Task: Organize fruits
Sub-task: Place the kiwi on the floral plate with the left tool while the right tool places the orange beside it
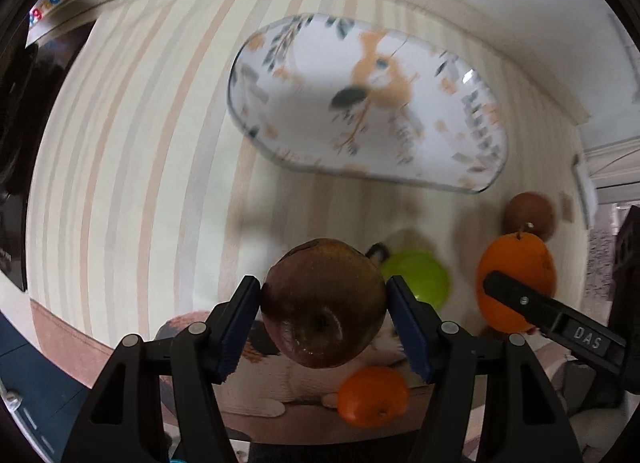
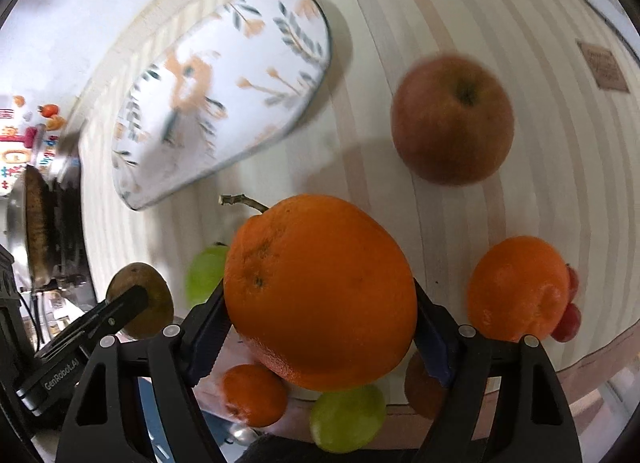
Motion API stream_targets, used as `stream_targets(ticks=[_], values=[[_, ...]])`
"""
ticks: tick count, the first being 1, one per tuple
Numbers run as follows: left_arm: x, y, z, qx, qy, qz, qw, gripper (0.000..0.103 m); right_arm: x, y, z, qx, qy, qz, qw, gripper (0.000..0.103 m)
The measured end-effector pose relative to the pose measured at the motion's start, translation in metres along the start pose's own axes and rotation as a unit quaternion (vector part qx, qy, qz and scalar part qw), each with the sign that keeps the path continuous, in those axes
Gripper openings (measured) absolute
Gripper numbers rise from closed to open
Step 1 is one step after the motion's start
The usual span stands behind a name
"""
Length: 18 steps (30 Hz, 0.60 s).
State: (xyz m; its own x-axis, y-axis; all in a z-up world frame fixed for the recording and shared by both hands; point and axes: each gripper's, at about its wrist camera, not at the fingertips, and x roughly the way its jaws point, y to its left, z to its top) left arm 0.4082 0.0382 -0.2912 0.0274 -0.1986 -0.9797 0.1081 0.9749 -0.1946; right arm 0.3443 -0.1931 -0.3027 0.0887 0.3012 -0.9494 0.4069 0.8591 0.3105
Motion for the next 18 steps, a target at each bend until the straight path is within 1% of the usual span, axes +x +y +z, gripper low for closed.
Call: stream_targets(ticks=[2,5,7,10,13,18], values=[[-0.017,0.0,0.006,0.0,-0.011,-0.015,0.9998,0.063,-0.015,0.01,0.007,-0.009,-0.012,0.009,1.0,0.083],[-0.039,-0.016,0.032,0.0,-0.029,-0.031,0.9991,0.063,-0.032,0.033,0.027,-0.032,-0.03,0.022,0.999,0.083],[-0.043,-0.02,0.058,0.004,-0.04,-0.03,0.9988,0.063,-0.034,0.047,0.043,-0.046,-0.036,0.022,0.998,0.083],[-0.039,-0.024,0.096,0.008,-0.047,-0.014,0.9988,0.063,-0.025,0.069,0.071,-0.067,-0.042,0.008,0.997,0.083],[-0.02,-0.022,0.131,0.008,-0.033,-0.004,0.9994,0.063,-0.006,0.084,0.098,-0.079,-0.031,-0.007,0.996,0.083],[0.008,-0.017,0.164,0.009,0.002,0.009,0.9999,0.063,0.027,0.099,0.13,-0.087,-0.009,-0.027,0.996,0.083]])
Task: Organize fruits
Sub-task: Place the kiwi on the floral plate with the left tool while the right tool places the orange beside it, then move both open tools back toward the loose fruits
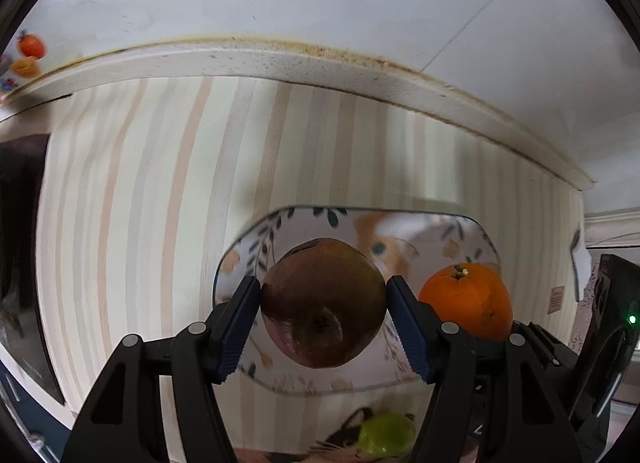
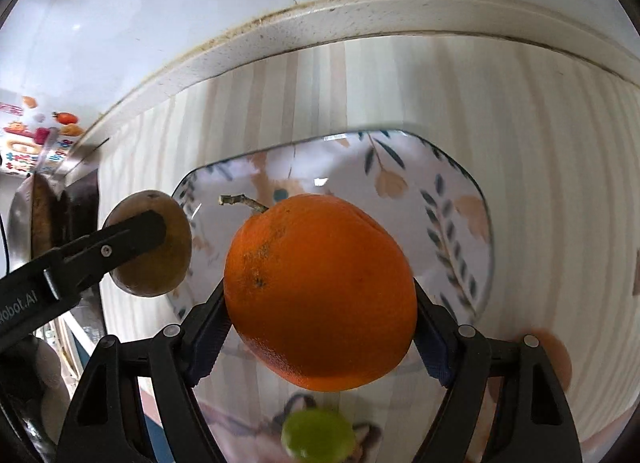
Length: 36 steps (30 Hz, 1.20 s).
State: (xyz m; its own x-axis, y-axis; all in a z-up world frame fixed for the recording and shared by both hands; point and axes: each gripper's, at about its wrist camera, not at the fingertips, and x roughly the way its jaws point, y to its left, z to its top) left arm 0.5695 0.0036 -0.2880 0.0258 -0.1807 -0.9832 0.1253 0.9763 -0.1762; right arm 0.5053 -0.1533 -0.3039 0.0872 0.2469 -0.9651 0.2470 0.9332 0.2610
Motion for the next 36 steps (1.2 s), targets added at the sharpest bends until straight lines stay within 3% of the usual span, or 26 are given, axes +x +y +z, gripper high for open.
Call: stream_targets(ticks=[9,21,24,26,28,30,36], values=[[0.032,0.001,0.009,-0.01,0.047,-0.006,0.9988,0.063,0.02,0.007,0.026,-0.026,0.037,-0.018,0.999,0.083],[0.006,-0.007,0.013,-0.003,0.018,0.015,0.9997,0.063,0.029,0.003,0.037,-0.028,0.057,-0.021,0.998,0.085],[0.0,-0.001,0.005,-0.01,0.015,0.01,0.9998,0.063,0.02,0.005,0.037,-0.02,0.047,-0.012,0.999,0.098],[-0.003,0.003,0.003,-0.01,0.012,0.009,0.9998,0.066,0.011,0.004,0.036,-0.018,0.042,-0.006,0.999,0.098],[-0.009,0.004,0.0,-0.005,0.005,0.022,0.9997,0.078,0.007,0.014,0.036,-0.027,0.037,-0.018,0.999,0.098],[-0.016,0.007,-0.007,-0.003,-0.005,0.034,0.9994,0.084,-0.001,0.015,0.03,-0.036,0.033,-0.032,0.998,0.099],[-0.037,0.014,-0.036,-0.006,-0.031,0.05,0.9982,0.086,-0.032,0.013,0.004,-0.043,0.002,-0.054,0.998,0.099]])
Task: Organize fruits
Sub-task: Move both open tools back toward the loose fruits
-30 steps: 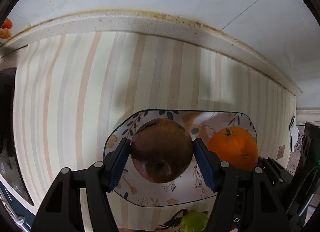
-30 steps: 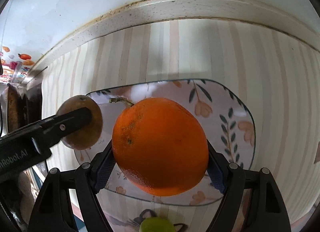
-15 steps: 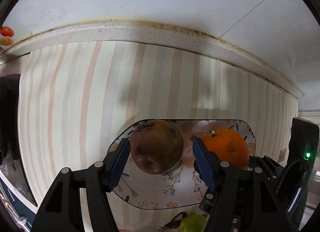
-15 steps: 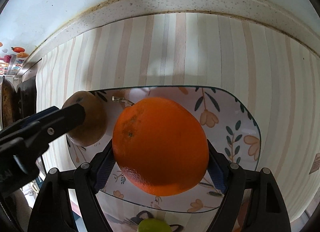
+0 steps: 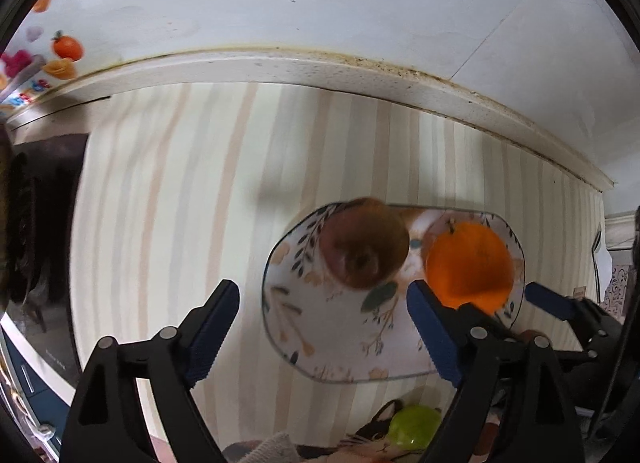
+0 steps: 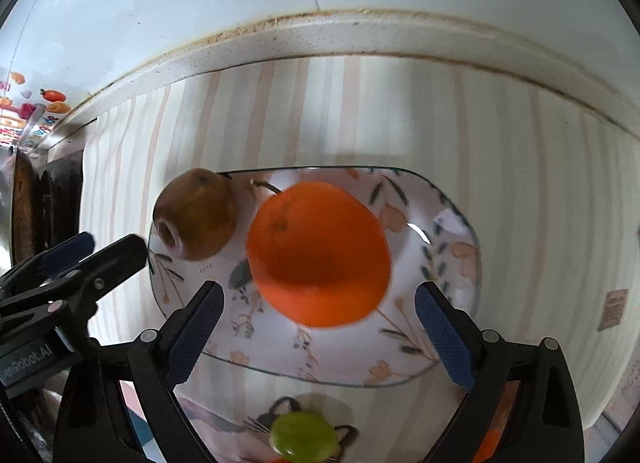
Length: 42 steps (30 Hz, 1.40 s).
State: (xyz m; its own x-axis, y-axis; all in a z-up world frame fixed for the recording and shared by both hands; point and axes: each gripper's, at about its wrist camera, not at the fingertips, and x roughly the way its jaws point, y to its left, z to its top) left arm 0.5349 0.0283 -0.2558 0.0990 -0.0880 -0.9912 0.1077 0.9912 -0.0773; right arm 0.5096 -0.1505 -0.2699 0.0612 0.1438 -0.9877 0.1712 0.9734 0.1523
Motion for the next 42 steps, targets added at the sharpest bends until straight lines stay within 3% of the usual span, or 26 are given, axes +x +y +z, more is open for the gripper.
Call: stream_targets(ticks=[9,22,29,36,42], values=[[-0.053,-0.007,-0.058,0.008,-0.059,0.018,0.9981,0.086,-0.052,0.014,-0.06,-0.018,-0.05,-0.017,0.998,0.099],[-0.126,-0.02,-0.12,0.017,-0.138,0.002,0.9902,0.086,-0.127,0.019,-0.129,-0.024,-0.129,-0.015,0.991,0.099],[-0.15,-0.023,-0.141,0.012,-0.157,-0.01,0.9875,0.086,-0.158,0.017,-0.159,-0.026,-0.154,0.002,0.988,0.099],[-0.139,-0.023,-0.155,0.009,-0.138,-0.013,0.9903,0.086,-0.155,-0.001,-0.184,0.001,-0.133,0.036,0.99,0.099],[-0.084,-0.035,-0.161,0.027,-0.075,0.006,0.9968,0.086,-0.115,-0.052,-0.188,0.068,-0.091,0.04,0.993,0.099]])
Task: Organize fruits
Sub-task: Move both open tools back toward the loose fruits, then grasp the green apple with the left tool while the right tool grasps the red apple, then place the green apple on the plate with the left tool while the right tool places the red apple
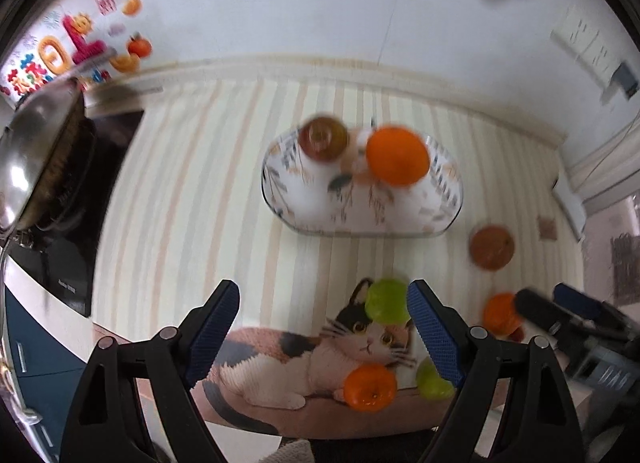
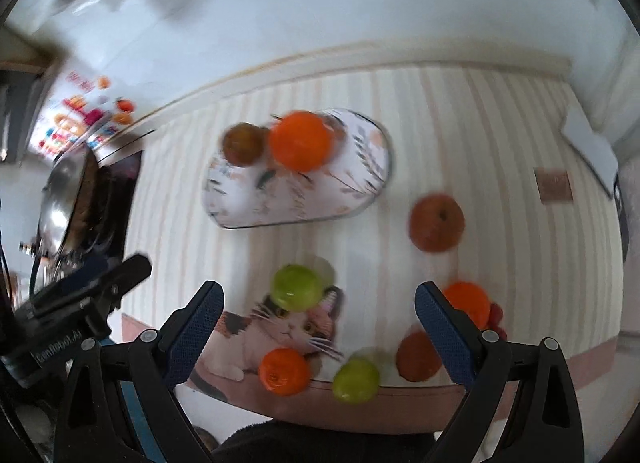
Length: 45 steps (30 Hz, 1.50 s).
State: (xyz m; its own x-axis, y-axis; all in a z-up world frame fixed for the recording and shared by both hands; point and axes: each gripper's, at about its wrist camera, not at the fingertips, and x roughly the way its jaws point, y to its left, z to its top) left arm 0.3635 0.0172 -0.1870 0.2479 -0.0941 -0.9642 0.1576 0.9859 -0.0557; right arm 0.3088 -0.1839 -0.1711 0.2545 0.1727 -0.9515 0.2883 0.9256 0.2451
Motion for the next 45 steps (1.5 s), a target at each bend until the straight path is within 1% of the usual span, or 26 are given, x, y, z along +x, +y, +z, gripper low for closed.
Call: stream_targets(ticks=[1,5,7,9,13,16,18,20,22,23,24,25,26,28,30,32,37,41,45], values=[[0.013,-0.004,-0.002,0.004,0.016,0.0,0.9999,0.086,0.006,-0.009,0.001,0.011,0.006,-0.003,1.0,0.099],[0.051,-0.021,-0.008,0.02,0.056,-0.001,0.9982,0.086,0.036,-0.05,0.002,0.063,0.037,-0.002,0.997,0.099],[0.069,-0.031,-0.009,0.03,0.077,-0.006,0.9966,0.086,0.047,-0.067,0.003,0.087,0.045,0.002,0.995,0.099],[0.085,-0.04,-0.01,0.044,0.094,-0.007,0.9946,0.086,0.056,-0.081,0.007,0.103,0.047,-0.005,0.994,0.099],[0.112,-0.061,-0.012,0.076,0.121,-0.009,0.9897,0.086,0.071,-0.096,0.022,0.117,0.045,-0.017,0.992,0.099],[0.135,-0.073,-0.015,0.098,0.142,-0.007,0.985,0.086,0.082,-0.101,0.038,0.12,0.044,-0.025,0.991,0.099],[0.146,-0.079,-0.017,0.111,0.149,-0.003,0.9827,0.086,0.092,-0.102,0.048,0.117,0.047,-0.035,0.991,0.099],[0.154,-0.084,-0.018,0.122,0.151,-0.001,0.981,0.085,0.101,-0.101,0.058,0.114,0.052,-0.047,0.991,0.099],[0.16,-0.088,-0.019,0.131,0.15,0.0,0.98,0.072,0.114,-0.101,0.062,0.113,0.061,-0.053,0.99,0.098],[0.161,-0.09,-0.019,0.134,0.152,-0.007,0.9793,0.068,0.118,-0.101,0.064,0.113,0.065,-0.055,0.99,0.098],[0.162,-0.091,-0.019,0.137,0.15,-0.015,0.9789,0.063,0.124,-0.101,0.066,0.113,0.07,-0.058,0.989,0.096],[0.162,-0.094,-0.019,0.144,0.147,-0.016,0.9784,0.061,0.129,-0.101,0.067,0.113,0.073,-0.058,0.989,0.091],[0.162,-0.098,-0.019,0.154,0.141,-0.01,0.978,0.061,0.133,-0.101,0.068,0.113,0.077,-0.057,0.989,0.087],[0.161,-0.103,-0.02,0.17,0.126,-0.003,0.9773,0.061,0.139,-0.102,0.068,0.116,0.082,-0.057,0.988,0.072],[0.16,-0.107,-0.02,0.175,0.12,0.0,0.9772,0.061,0.142,-0.101,0.068,0.114,0.079,-0.064,0.988,0.068],[0.16,-0.108,-0.019,0.174,0.122,-0.001,0.9772,0.061,0.142,-0.1,0.068,0.112,0.074,-0.064,0.989,0.067],[0.153,-0.094,-0.009,0.151,0.116,0.001,0.9817,0.061,0.139,-0.097,0.067,0.109,0.063,-0.053,0.991,0.067],[0.138,-0.077,0.003,0.123,0.116,-0.02,0.9854,0.061,0.13,-0.087,0.071,0.105,0.053,-0.033,0.992,0.067],[0.111,-0.05,0.028,0.079,0.102,-0.042,0.9908,0.061,0.112,-0.069,0.086,0.1,0.033,0.001,0.994,0.067]])
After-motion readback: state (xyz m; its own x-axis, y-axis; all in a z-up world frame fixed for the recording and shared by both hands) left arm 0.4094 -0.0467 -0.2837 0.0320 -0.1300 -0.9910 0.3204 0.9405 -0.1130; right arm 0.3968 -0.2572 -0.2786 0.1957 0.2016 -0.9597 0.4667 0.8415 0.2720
